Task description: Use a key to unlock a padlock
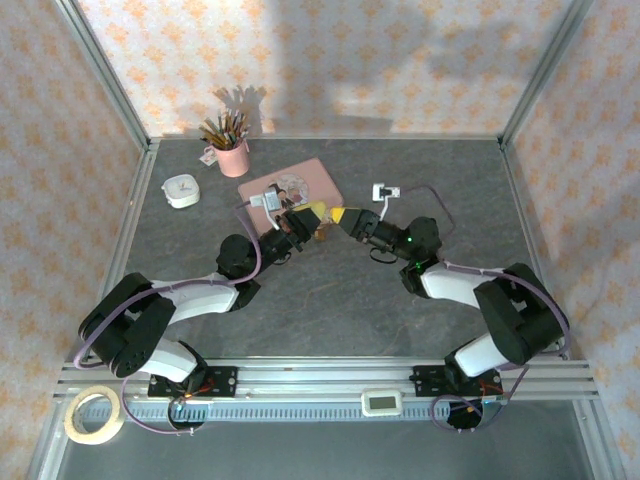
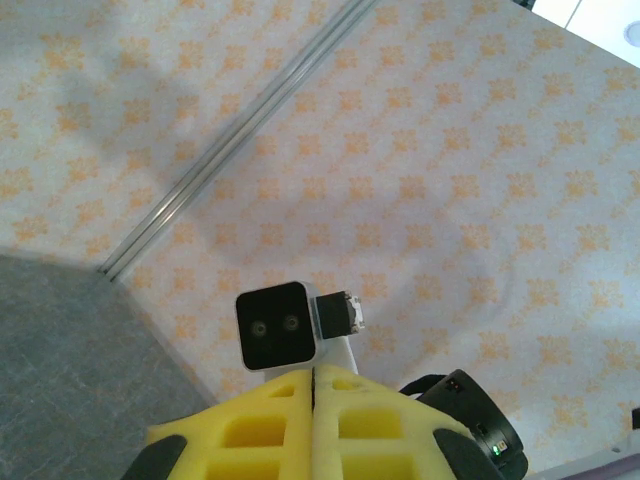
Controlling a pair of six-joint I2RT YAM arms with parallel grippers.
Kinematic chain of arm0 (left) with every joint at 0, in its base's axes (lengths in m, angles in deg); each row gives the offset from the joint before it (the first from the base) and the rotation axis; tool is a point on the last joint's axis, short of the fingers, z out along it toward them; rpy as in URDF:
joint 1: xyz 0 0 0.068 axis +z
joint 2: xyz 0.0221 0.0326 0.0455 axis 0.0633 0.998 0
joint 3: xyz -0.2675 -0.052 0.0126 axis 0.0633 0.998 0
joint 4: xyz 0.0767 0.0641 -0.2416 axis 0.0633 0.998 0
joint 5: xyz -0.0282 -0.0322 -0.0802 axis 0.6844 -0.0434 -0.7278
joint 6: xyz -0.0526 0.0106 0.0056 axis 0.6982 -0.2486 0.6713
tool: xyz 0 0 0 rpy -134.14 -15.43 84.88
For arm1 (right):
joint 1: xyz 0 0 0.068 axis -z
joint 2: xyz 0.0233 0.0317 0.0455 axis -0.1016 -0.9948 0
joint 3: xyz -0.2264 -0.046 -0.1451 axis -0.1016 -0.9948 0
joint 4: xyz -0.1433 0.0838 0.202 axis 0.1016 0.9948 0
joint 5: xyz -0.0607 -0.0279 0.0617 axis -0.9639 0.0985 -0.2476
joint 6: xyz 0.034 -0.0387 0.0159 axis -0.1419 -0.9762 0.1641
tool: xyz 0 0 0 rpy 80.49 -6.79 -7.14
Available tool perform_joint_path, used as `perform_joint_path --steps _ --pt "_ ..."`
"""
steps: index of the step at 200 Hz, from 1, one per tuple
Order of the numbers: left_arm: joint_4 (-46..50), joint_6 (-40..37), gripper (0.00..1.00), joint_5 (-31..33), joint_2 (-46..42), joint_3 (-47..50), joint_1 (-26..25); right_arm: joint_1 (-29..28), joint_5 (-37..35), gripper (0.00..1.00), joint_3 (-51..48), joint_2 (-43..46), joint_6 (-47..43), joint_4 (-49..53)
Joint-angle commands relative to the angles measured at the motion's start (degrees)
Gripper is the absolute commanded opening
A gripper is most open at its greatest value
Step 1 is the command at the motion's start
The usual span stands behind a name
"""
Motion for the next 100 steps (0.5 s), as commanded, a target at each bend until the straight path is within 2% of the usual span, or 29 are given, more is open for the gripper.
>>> perform_joint_path --steps 1,62,100 --pt "-2.9 -3.0 0.0 -1.9 -0.9 0.8 0.3 0.4 4.4 0.36 -0.9 -0.9 7.0 -15.2" --pt "0.7 -4.6 0.0 -1.3 -2.0 0.7 0.2 0.4 4.1 0.35 -1.9 -0.3 7.1 -16.9" --pt "0.0 -4.1 0.0 -1.3 -2.1 0.5 0.2 -0.4 4.1 0.33 -1.9 -0.5 5.5 -14.2"
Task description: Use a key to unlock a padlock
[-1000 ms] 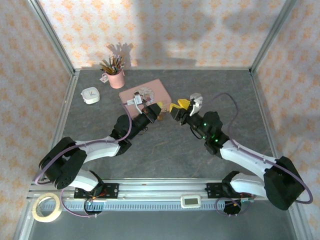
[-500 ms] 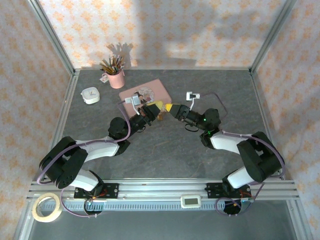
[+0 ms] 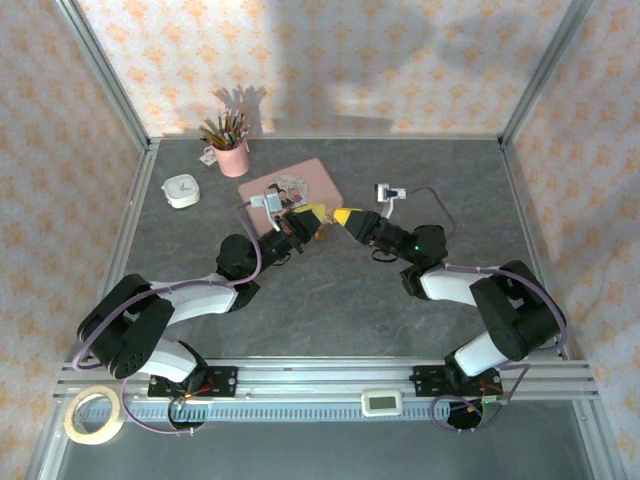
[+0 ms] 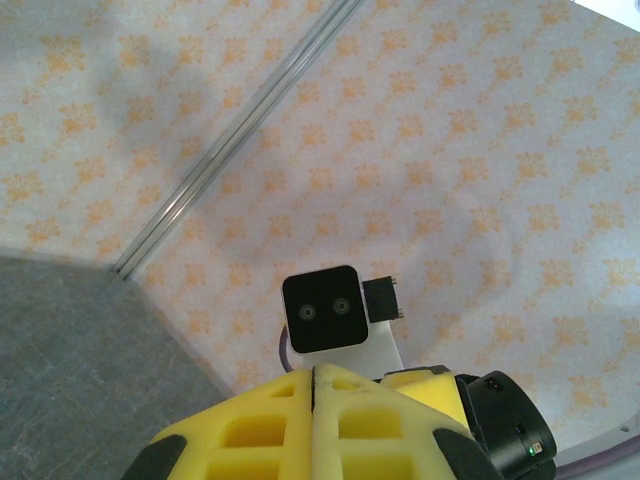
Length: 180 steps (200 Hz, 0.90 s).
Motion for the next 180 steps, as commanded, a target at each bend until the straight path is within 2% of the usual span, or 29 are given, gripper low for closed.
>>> perform_joint_path --steps 1,65,87,109,139,143,151,155,168,171,180 --pt "-1.6 -1.2 0.0 -0.8 -1.5 0.2 0.2 -0.7 1.5 0.32 -0.5 0.6 -1.0 -2.9" --pt "-3.0 0.4 0.0 -1.0 -1.8 0.6 -0.1 -2.8 1.1 0.25 1.8 -0.8 -4.2 0.9" --pt "-3.0 0.6 0.0 -0.5 -2.0 1.2 -0.2 -2.8 1.3 0.18 2.0 -1.0 -4.2 0.9" --pt "-3.1 0.8 0.0 -0.4 -2.2 1.2 -0.2 -2.8 0.8 0.0 1.5 -0.9 -4.1 0.9" --pt "-4.8 1.9 0.0 2.0 -3.0 2.3 -0.1 -2.7 -0.4 0.0 0.4 -0.7 -4.6 -0.4" --pt "-4.8 2.1 0.1 2.7 -3.3 2.7 0.2 -2.7 -0.3 0.0 0.4 -0.6 -4.9 -0.1" --pt "-4.4 3.0 0.45 4.8 -4.2 3.7 0.7 -2.7 -0.5 0.0 0.2 -0.1 -6.0 1.3" --pt "-3.9 3.5 0.59 6.6 -4.8 4.3 1.1 -2.6 -0.7 0.0 0.2 0.2 -7.1 2.6" --pt "-0.1 6.1 0.95 11.3 -6.9 6.3 3.2 -2.6 -2.1 0.0 0.2 2.3 -12.6 10.3" --pt "0.8 6.7 0.98 12.0 -7.3 6.7 3.8 -2.6 -2.6 0.0 0.2 2.9 -14.2 12.5" --pt "3.6 8.6 0.99 13.6 -8.4 7.8 5.4 -2.6 -4.4 0.0 0.1 4.8 -18.8 18.7"
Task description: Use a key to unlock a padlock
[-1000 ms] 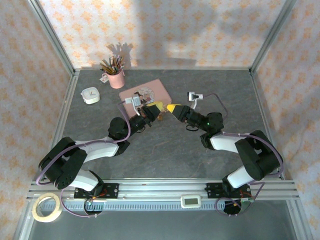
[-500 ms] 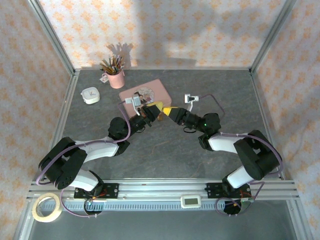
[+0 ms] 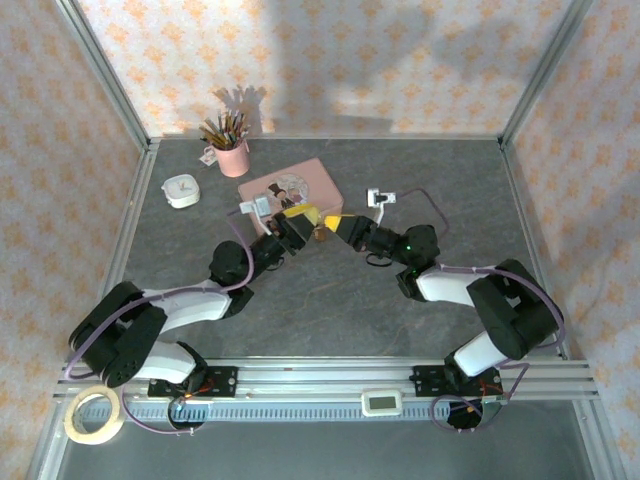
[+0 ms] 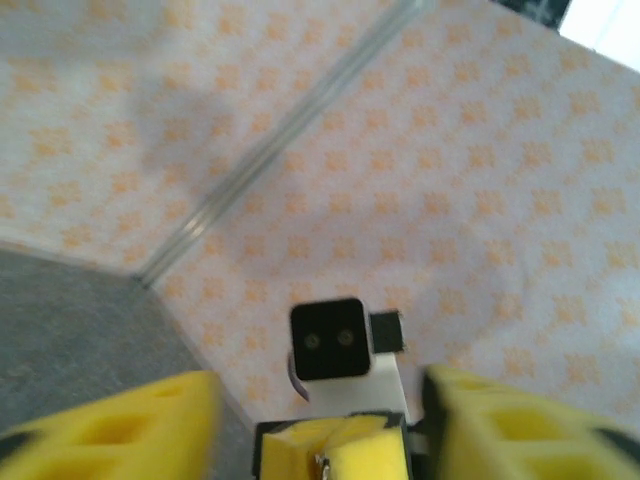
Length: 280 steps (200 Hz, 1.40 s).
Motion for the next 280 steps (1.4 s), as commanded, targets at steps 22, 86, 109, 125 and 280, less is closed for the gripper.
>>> perform_joint_path --steps 22,86,109,125,280 --pt "11.2 7.5 0.99 10.5 -5.1 4.4 5.2 0.0 -8.5 0.0 0.2 9.8 -21.5 25.7" --pt "25.7 10.7 0.99 19.8 -0.8 5.6 -5.1 -0.2 -29.3 0.0 0.7 22.4 -41.9 53.1" --pt "25.6 14.0 0.99 23.2 5.1 4.6 -8.6 -0.2 -34.7 0.0 0.5 24.5 -44.4 56.9" --pt "26.2 14.3 0.96 24.5 10.1 1.2 -10.4 -0.2 -36.4 0.0 0.6 24.6 -44.7 58.6" --pt "42.3 19.1 0.62 47.1 39.4 -23.7 -11.3 -0.1 -36.1 0.0 -3.8 26.7 -42.1 54.0"
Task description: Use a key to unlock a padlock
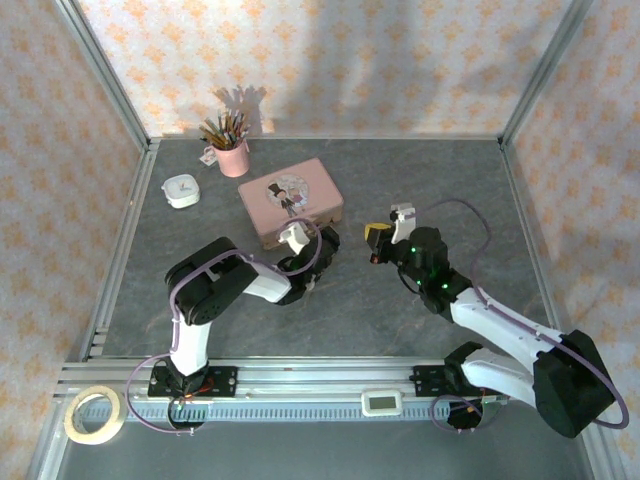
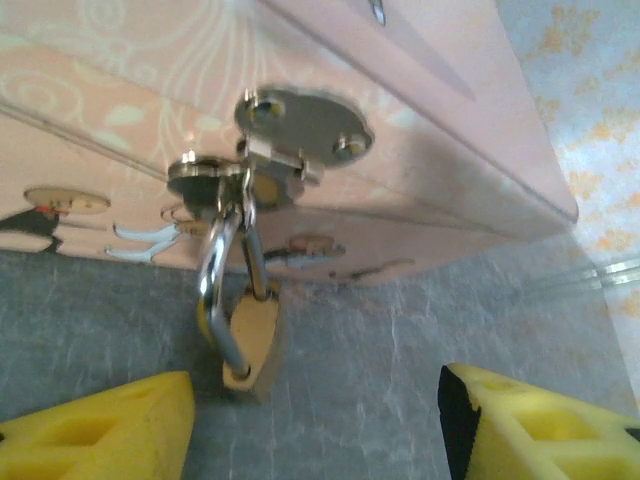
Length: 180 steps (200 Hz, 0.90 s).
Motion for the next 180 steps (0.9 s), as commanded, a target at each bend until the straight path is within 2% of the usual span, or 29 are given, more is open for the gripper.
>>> perform_joint_path --steps 1,21,47,61,78,110,136,154,180 --pt "6.6 2.3 0.62 3.8 4.3 -2.4 0.4 -0.1 -0.2 0.0 -0.6 0.6 0.2 -2.8" --pt "7.0 2.7 0.59 4.6 6.0 -3.6 0.8 -0.1 0.0 0.0 -0.8 0.6 0.4 -2.9" --pt "6.8 2.7 0.37 2.0 7.1 -4.2 2.2 -0.1 0.0 0.0 -1.1 0.4 0.6 -3.0" --pt "5.0 1.7 0.31 0.0 6.5 -3.1 2.8 0.0 0.0 0.0 -1.5 0.0 1.0 -3.5" --pt "-1.1 -2.8 0.29 -4.7 4.7 0.2 3.4 0.1 0.6 0.0 -1.9 -1.3 2.1 -4.7" --pt "-11.0 -10.8 0.26 -20.3 -0.1 7.4 5.2 0.1 2.5 0.0 -1.9 -5.5 4.5 -6.8" --pt "-4.2 -16.9 0.23 -28.1 -6.0 10.0 6.6 0.1 2.6 0.0 -1.8 -7.1 5.1 -7.8" --pt "5.0 -22.7 0.21 -28.4 -9.6 9.9 6.8 0.1 2.6 0.0 -1.5 -7.1 4.9 -7.8" --pt "14.1 -27.1 0.24 -27.3 -11.3 8.8 7.4 0.1 2.5 0.0 -1.0 -7.1 4.8 -7.5"
